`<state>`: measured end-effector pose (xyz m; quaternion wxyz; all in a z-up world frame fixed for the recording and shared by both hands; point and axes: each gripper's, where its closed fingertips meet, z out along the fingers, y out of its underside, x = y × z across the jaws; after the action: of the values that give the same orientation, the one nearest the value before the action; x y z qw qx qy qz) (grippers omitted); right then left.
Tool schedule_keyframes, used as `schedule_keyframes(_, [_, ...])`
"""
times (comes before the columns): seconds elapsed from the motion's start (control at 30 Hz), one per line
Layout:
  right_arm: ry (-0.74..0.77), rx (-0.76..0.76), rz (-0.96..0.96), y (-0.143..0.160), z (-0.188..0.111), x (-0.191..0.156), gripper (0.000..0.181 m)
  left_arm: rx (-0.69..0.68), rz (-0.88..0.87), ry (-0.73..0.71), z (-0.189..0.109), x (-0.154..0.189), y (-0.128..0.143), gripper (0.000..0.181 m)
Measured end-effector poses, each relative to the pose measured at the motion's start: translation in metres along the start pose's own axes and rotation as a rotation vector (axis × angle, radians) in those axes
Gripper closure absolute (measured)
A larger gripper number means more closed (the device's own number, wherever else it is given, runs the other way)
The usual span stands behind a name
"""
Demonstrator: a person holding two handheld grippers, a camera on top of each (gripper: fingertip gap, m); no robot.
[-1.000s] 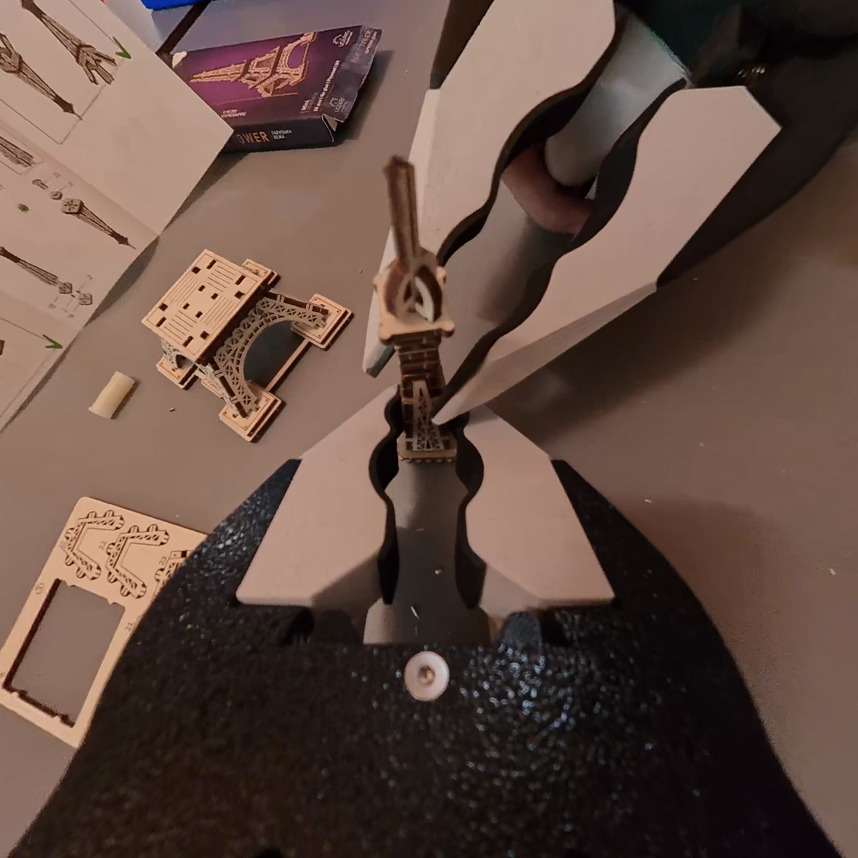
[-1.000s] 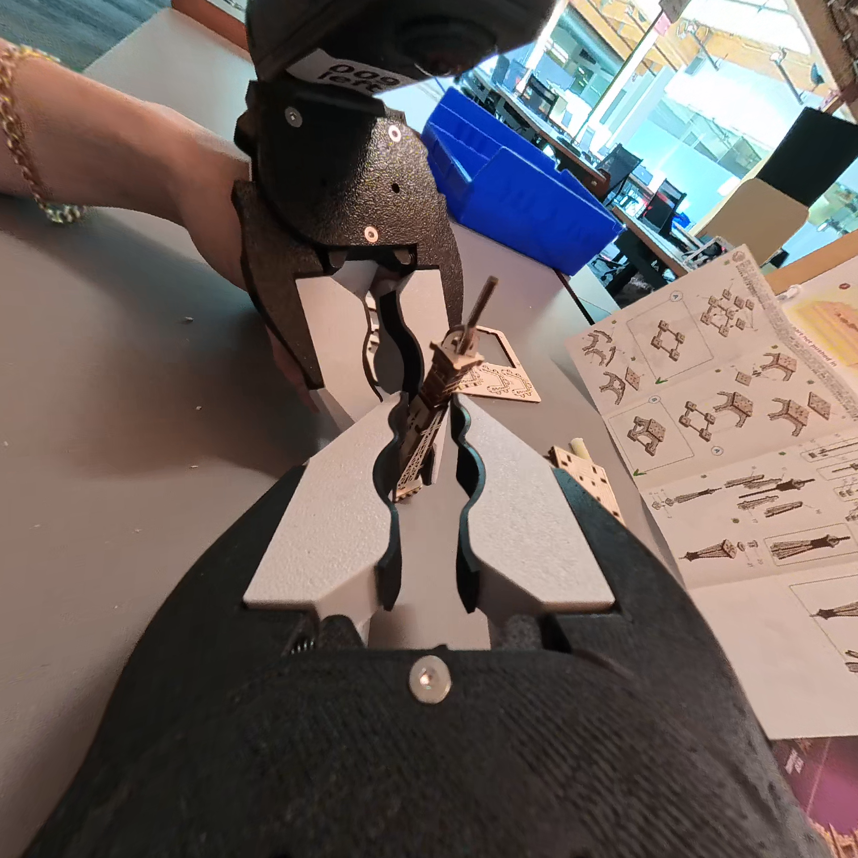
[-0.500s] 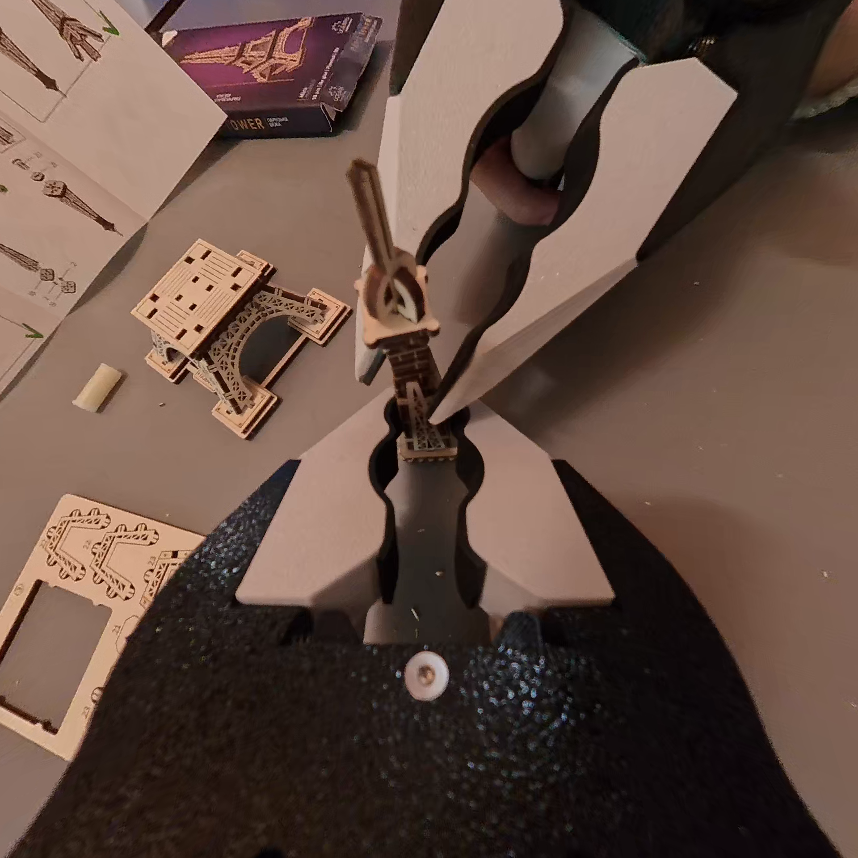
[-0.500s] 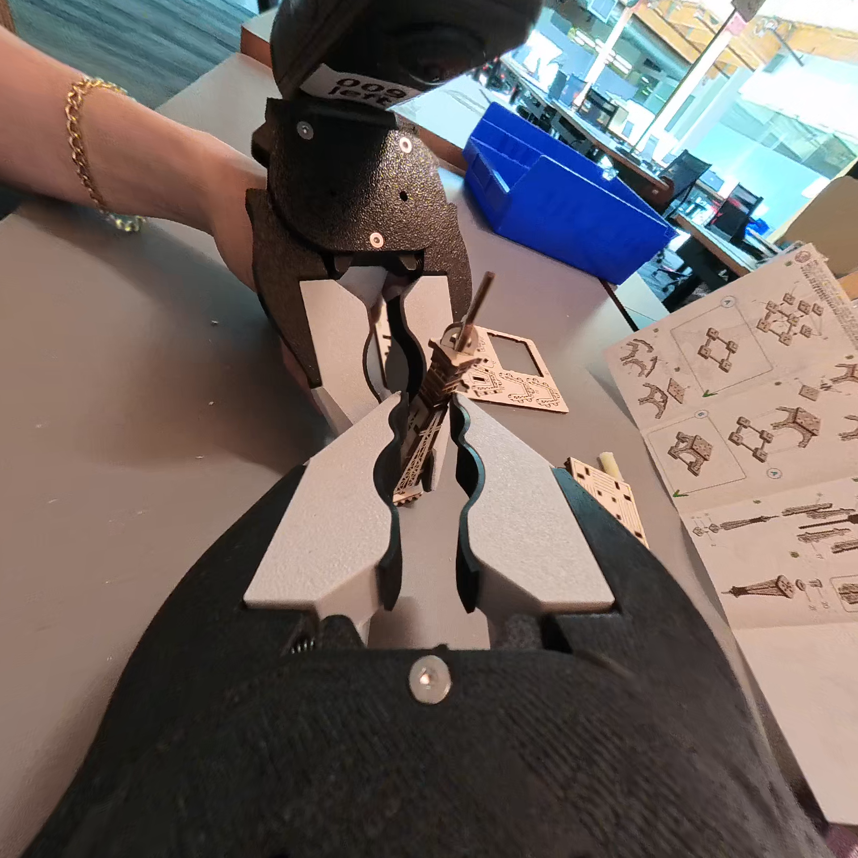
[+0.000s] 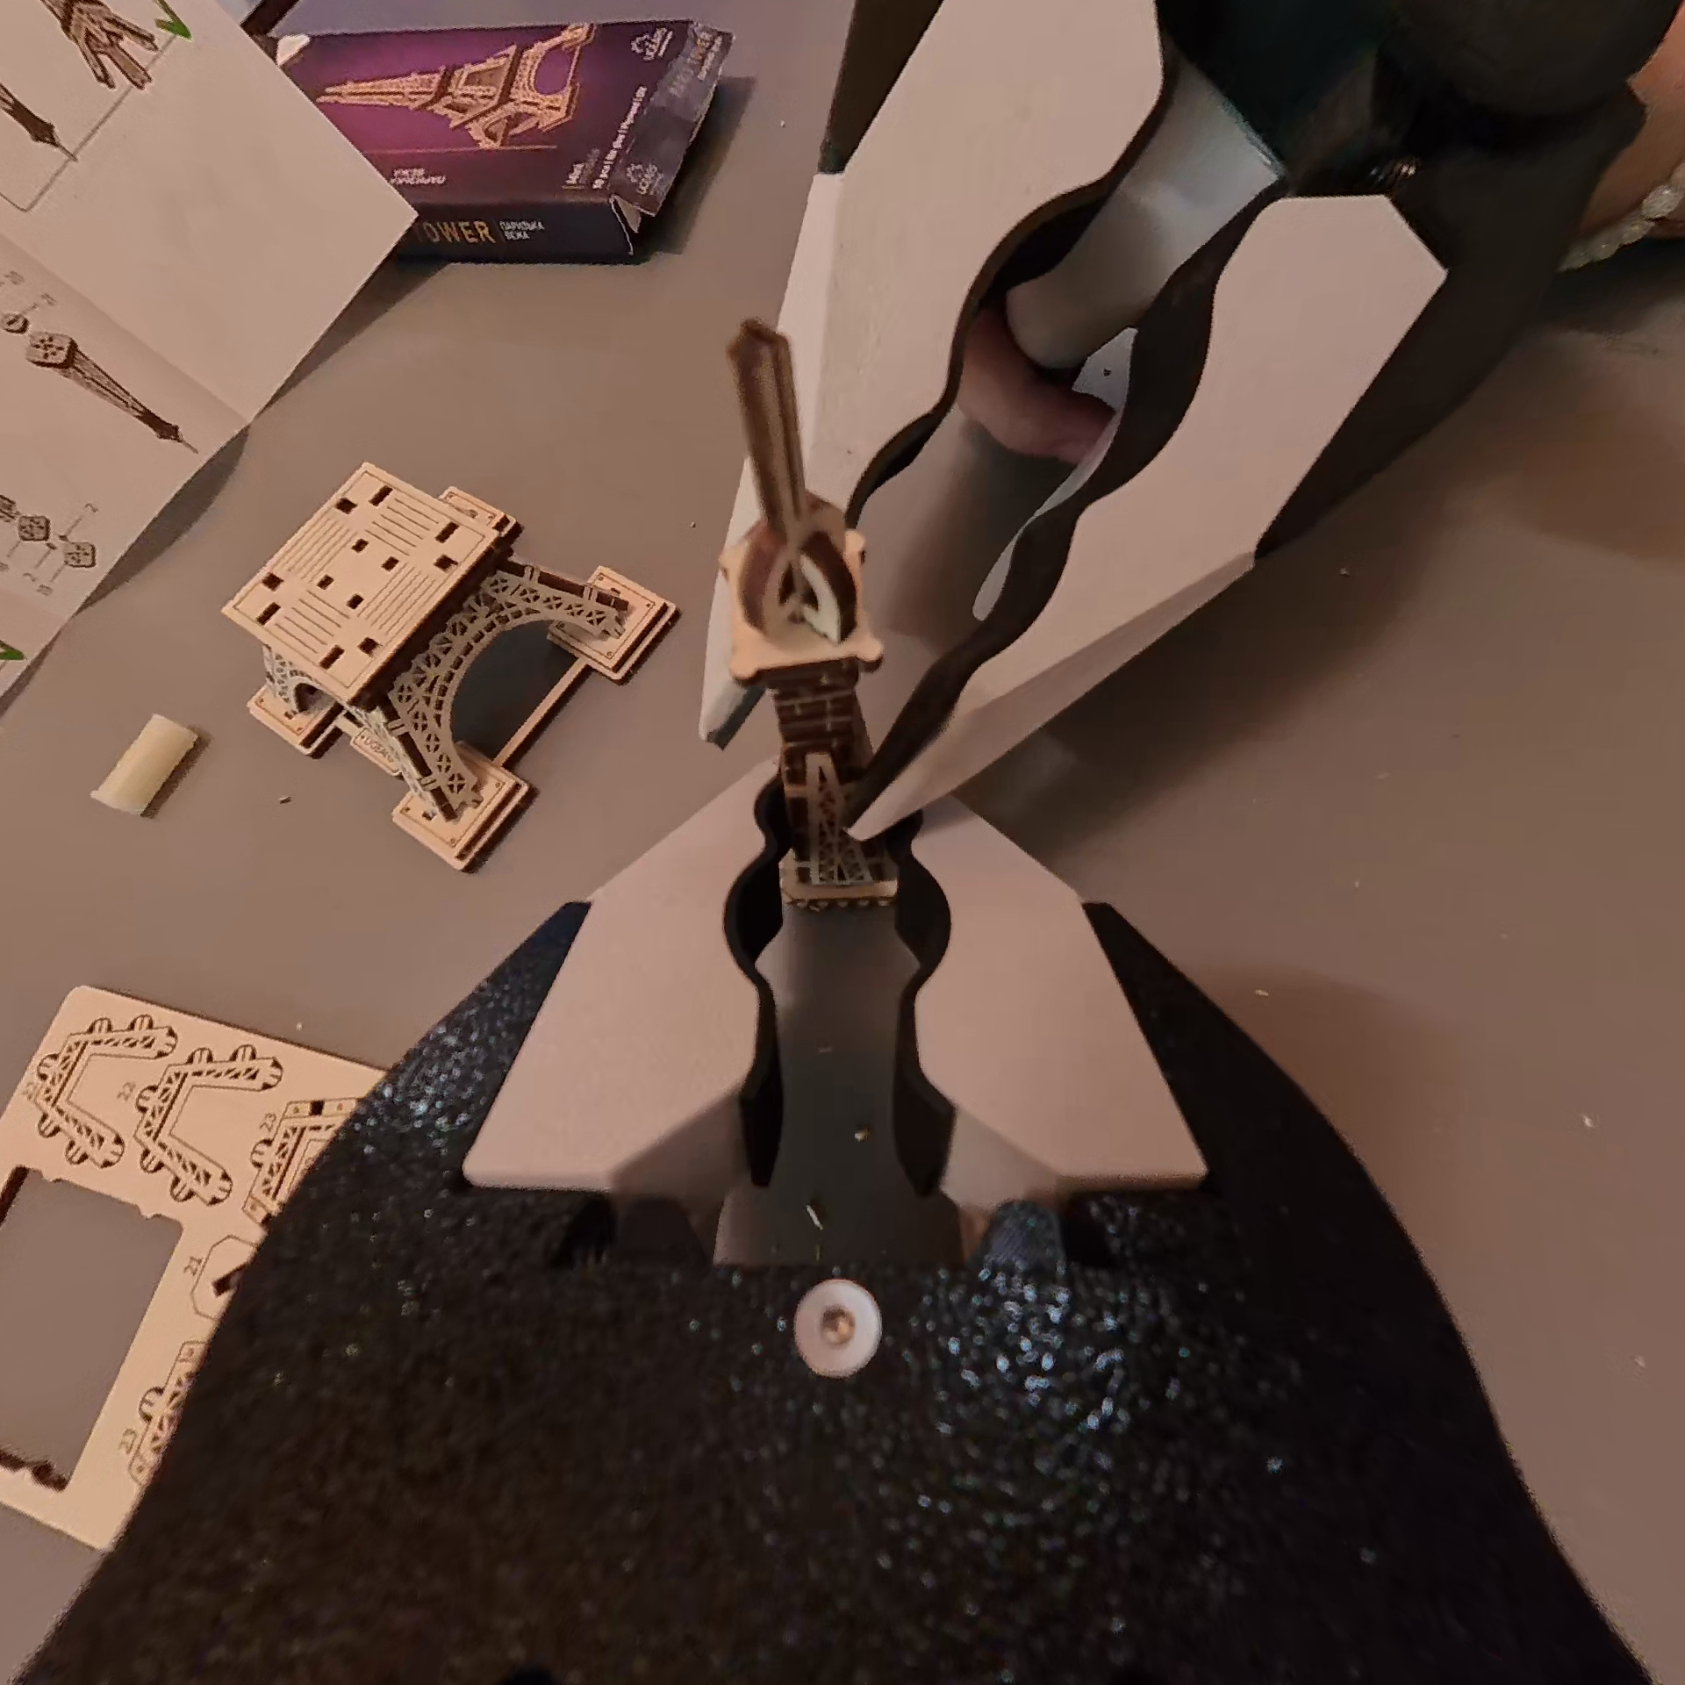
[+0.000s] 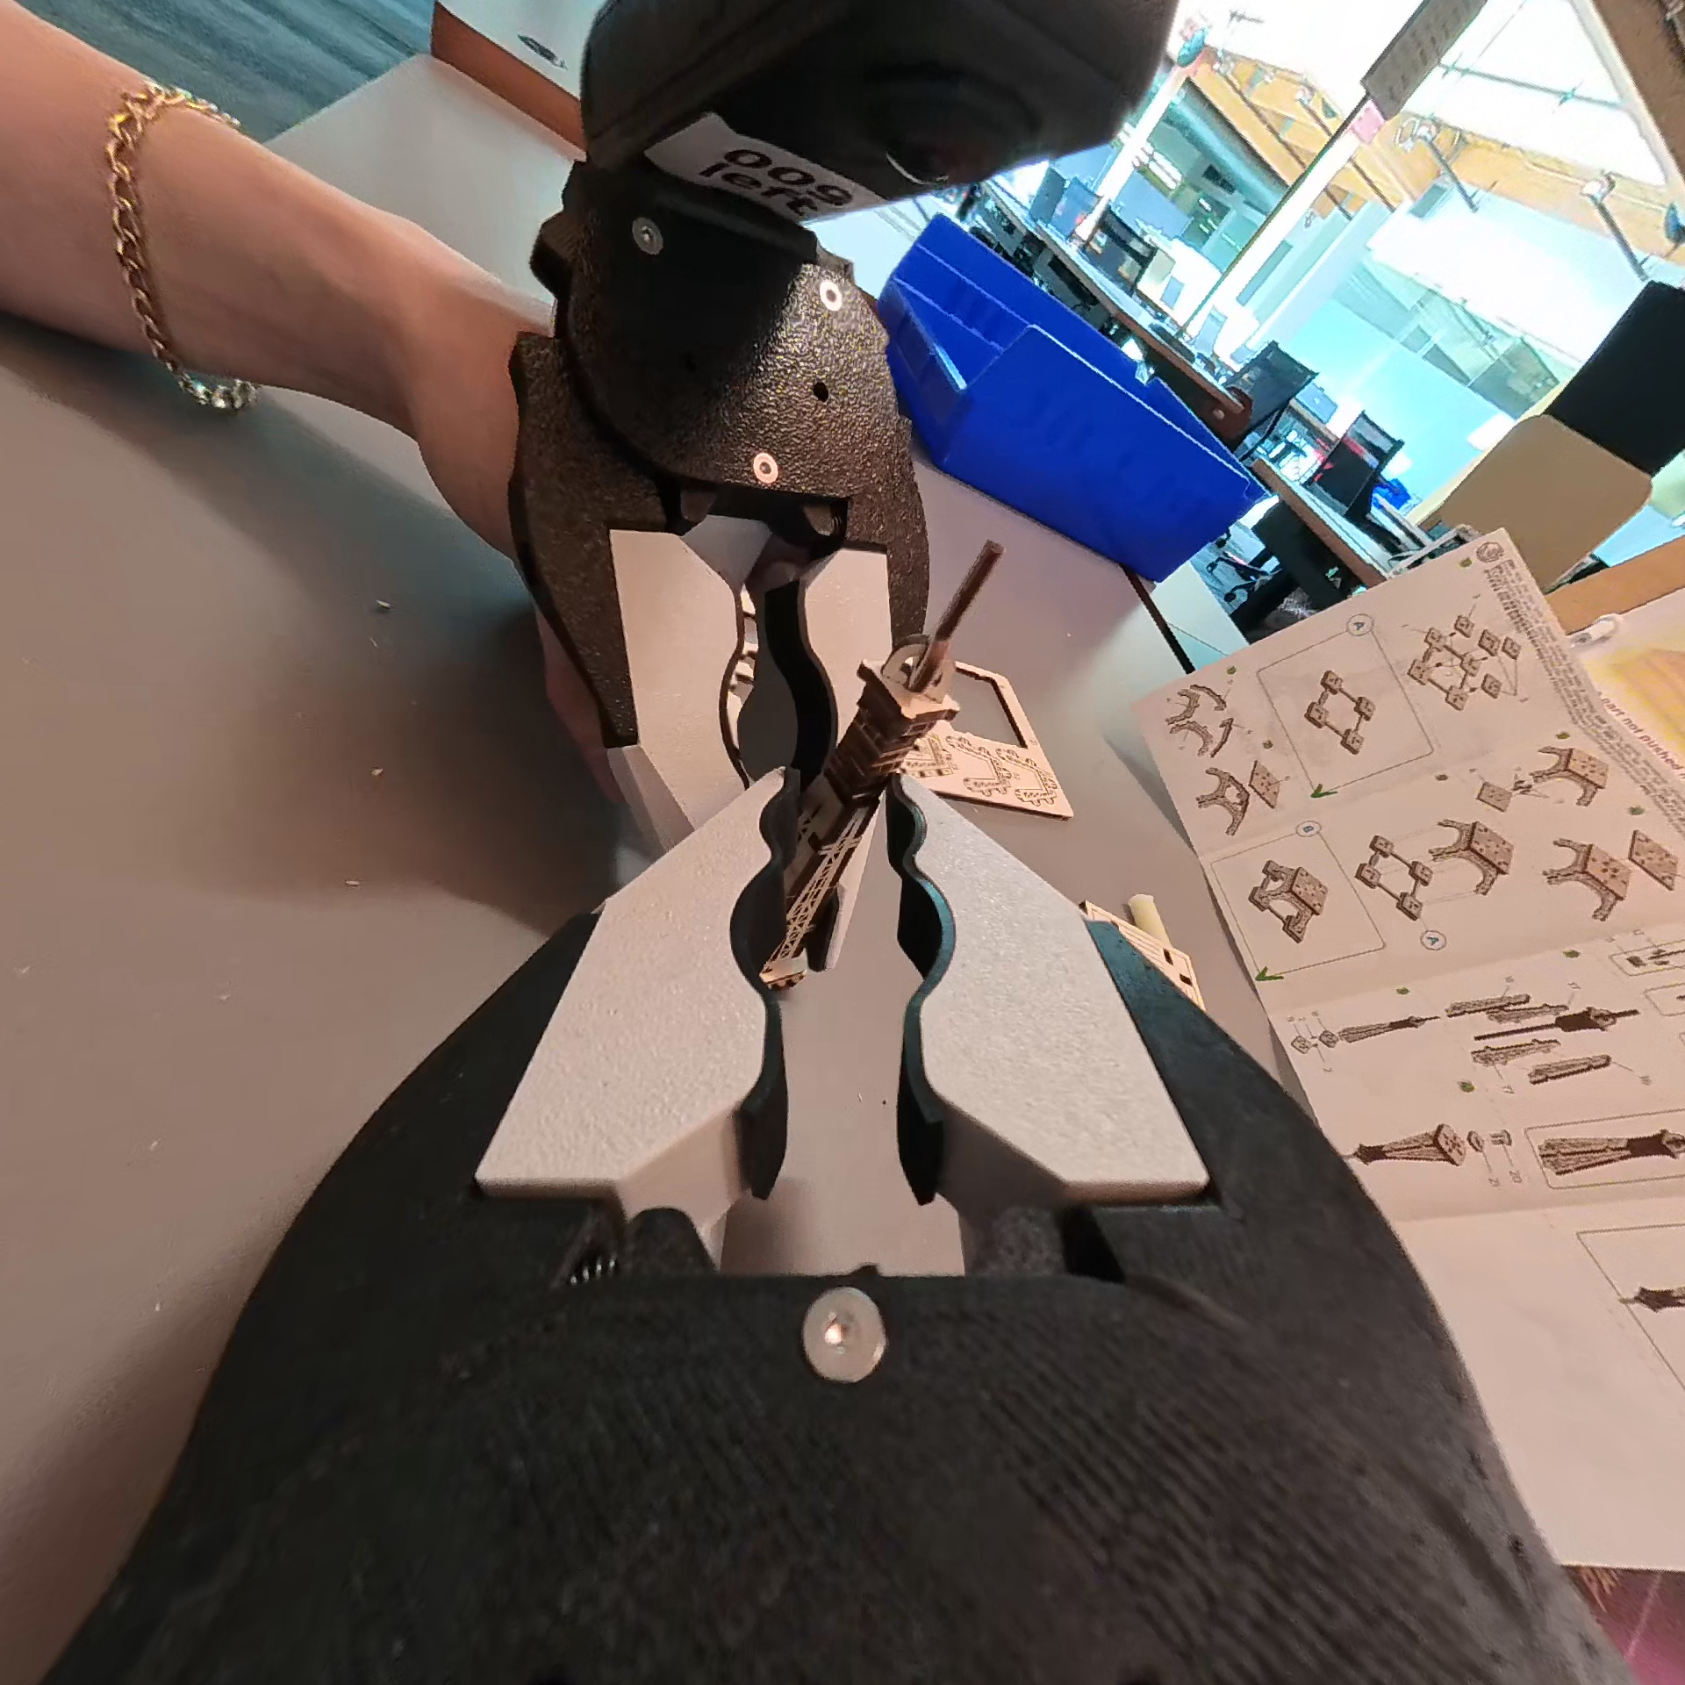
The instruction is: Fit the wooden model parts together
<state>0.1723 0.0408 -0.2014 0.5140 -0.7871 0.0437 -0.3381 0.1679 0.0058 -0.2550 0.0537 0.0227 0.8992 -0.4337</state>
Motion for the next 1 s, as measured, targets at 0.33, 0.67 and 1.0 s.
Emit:
schedule_keyframes(0.33, [-0.062,-0.033,0.189,0.005,-0.008,0.003,0.166,0.004,0.022,0.117,0.006,0.007,-0.004,0.158])
schedule_keyframes(0.67, [-0.048,-0.073,0.311,0.011,-0.007,0.011,0.168,-0.061,0.054,0.159,0.003,-0.001,0.002,0.152])
schedule_keyframes(1.0, [0.055,-0.08,0.303,0.016,-0.013,0.026,0.161,-0.171,0.109,0.252,0.009,-0.011,-0.007,0.165])
